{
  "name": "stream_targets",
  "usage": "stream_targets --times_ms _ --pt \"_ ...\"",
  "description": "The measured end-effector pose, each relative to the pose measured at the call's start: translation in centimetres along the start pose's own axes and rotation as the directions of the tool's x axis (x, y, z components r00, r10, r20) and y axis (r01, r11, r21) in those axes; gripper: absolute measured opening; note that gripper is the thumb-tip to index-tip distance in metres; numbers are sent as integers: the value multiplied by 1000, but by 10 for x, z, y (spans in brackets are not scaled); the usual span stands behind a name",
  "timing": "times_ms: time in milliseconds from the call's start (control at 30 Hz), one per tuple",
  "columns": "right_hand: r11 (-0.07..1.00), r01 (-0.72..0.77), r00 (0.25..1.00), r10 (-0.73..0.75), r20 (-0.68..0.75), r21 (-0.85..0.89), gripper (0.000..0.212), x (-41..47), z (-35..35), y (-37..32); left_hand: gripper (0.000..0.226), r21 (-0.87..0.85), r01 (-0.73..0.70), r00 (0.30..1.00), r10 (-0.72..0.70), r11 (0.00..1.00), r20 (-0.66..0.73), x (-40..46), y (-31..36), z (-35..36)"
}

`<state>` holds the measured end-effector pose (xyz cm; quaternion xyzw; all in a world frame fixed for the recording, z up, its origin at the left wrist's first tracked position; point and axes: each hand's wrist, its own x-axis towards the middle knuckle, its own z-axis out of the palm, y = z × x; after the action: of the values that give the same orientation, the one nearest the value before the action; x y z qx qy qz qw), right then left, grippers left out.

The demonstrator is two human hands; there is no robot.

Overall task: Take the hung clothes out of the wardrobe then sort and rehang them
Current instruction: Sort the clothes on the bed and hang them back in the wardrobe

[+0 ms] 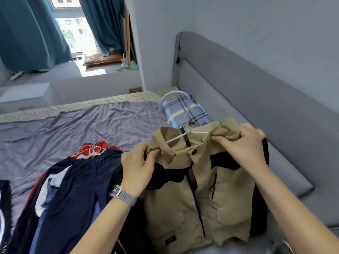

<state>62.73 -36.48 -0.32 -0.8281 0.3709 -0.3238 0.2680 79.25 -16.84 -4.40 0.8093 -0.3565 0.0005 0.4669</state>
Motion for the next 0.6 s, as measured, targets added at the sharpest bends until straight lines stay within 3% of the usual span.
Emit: stream_targets --times_ms 67,133,233,400,500,600 --pt "1000 10 1000 -11 -13 -16 26 46 -3 -2 6 -58 -68 998 68 996 2 43 4 5" --pt "1000 21 1000 -21 16 -19 27 96 0 1 18 -109 -131 991 132 985 6 84 4 11" --pt "999 -12 991 18 129 -50 31 150 25 24 27 0 -174 984 174 985 -21 110 -15 23" --pt "979 -110 917 167 362 -171 39 180 107 110 29 27 107 993 -108 994 49 81 -87 49" --pt "944 -93 896 218 386 -316 52 198 153 155 29 51 262 963 -265 964 42 66 -118 58" --pt "918 -20 898 190 396 -396 28 228 195 181 36 93 384 922 -387 919 16 62 -139 66"
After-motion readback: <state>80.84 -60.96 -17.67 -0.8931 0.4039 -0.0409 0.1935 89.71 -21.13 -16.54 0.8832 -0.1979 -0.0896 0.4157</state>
